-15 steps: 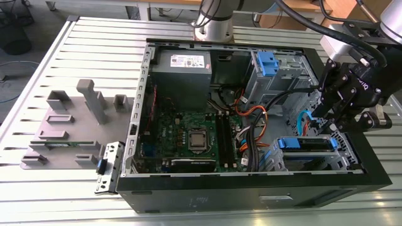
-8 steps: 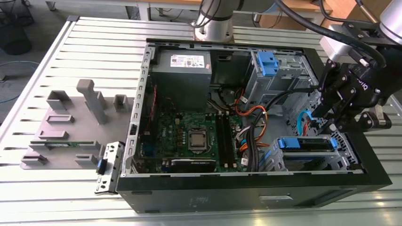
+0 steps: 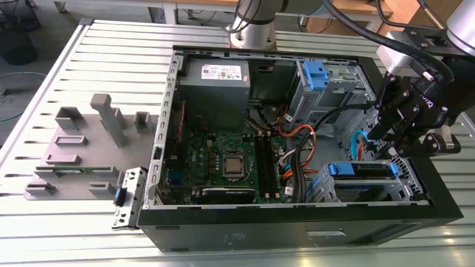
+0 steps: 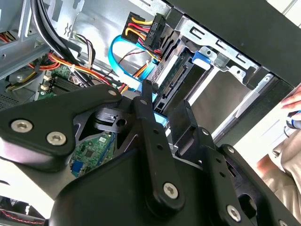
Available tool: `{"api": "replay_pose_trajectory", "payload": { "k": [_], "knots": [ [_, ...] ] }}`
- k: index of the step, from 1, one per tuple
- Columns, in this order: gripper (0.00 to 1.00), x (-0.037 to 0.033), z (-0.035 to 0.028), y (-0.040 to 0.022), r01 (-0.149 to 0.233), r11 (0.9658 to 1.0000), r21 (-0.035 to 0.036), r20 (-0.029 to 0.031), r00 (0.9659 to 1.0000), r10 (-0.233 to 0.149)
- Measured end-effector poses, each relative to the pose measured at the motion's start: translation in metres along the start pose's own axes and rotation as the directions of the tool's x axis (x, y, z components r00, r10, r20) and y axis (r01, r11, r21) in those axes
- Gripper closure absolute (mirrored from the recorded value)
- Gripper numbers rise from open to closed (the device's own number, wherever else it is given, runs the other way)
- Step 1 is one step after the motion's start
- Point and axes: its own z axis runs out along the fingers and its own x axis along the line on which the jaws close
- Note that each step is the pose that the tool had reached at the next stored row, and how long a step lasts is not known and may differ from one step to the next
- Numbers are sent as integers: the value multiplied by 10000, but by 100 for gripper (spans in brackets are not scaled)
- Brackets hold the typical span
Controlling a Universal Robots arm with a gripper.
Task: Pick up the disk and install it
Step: 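Insert the first disk wire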
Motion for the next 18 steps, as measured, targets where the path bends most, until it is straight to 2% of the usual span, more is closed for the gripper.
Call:
{"api": "replay_pose_trajectory", "payload": {
  "k": [3, 9, 11, 18],
  "knots": [
    [58, 0, 3, 27, 1, 10000, 10, -1, 10000, -1],
    [58, 0, 21, 30, 1, 10000, 12, -32, 10000, -1],
    [58, 0, 48, 29, 0, 10000, 12, -76, 10000, 0],
    [58, -1, 54, 14, -1, 10000, 12, -79, 10000, 1]
  ]
}}
